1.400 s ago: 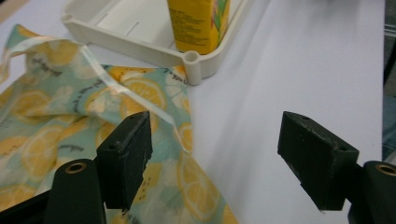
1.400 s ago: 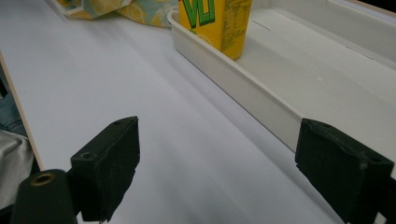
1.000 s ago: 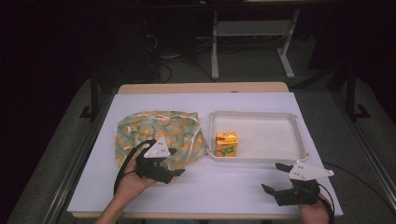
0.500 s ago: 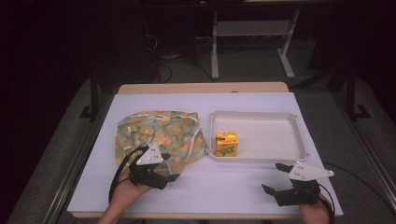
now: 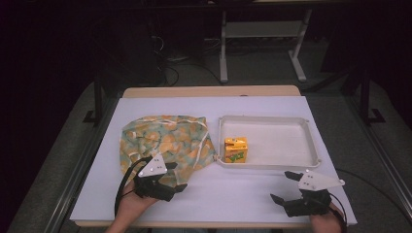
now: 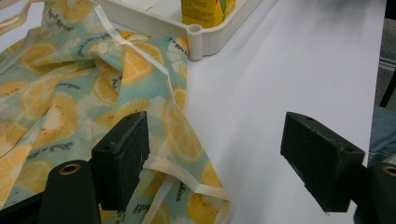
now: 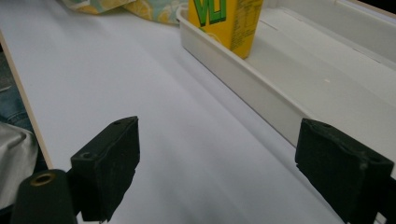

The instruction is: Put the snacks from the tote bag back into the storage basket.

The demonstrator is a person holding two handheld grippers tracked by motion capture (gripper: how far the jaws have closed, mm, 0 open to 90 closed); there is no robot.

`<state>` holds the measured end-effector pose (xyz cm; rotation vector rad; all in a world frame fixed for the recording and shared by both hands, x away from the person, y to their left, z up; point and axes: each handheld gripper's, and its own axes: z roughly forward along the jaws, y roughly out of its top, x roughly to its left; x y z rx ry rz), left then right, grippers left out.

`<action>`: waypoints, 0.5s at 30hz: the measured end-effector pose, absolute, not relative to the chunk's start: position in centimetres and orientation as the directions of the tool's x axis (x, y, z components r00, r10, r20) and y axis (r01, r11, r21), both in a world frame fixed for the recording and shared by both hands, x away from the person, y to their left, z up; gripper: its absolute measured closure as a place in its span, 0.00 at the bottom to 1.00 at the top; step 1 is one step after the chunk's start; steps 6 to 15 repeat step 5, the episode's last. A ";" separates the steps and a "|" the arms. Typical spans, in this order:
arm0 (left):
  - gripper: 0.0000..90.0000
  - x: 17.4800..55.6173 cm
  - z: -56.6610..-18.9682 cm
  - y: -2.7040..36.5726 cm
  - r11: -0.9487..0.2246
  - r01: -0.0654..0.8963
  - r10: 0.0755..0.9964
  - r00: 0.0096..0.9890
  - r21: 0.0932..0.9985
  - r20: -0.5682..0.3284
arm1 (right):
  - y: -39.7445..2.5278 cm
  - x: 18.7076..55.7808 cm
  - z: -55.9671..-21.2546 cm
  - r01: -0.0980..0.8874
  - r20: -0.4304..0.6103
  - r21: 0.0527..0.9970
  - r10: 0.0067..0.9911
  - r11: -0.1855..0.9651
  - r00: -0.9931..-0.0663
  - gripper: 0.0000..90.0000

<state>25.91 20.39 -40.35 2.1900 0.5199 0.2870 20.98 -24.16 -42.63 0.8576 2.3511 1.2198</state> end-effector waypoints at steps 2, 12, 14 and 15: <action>0.26 25.9 -40.4 20.4 -0.559 0.265 0.458 0.889 0.786 0.026 | -23.9 21.0 -42.7 0.352 -0.041 0.816 0.653 0.458 -0.756 0.15; 0.26 26.1 -40.4 20.4 -0.545 0.269 0.457 0.889 0.794 0.012 | -23.8 21.1 -42.8 0.345 -0.051 0.811 0.645 0.473 -0.763 0.15; 0.26 26.1 -40.4 20.4 -0.545 0.269 0.457 0.889 0.794 0.012 | -23.8 21.1 -42.8 0.345 -0.051 0.811 0.645 0.473 -0.763 0.15; 0.26 26.1 -40.4 20.4 -0.545 0.269 0.457 0.889 0.794 0.012 | -23.8 21.1 -42.8 0.345 -0.051 0.811 0.645 0.473 -0.763 0.15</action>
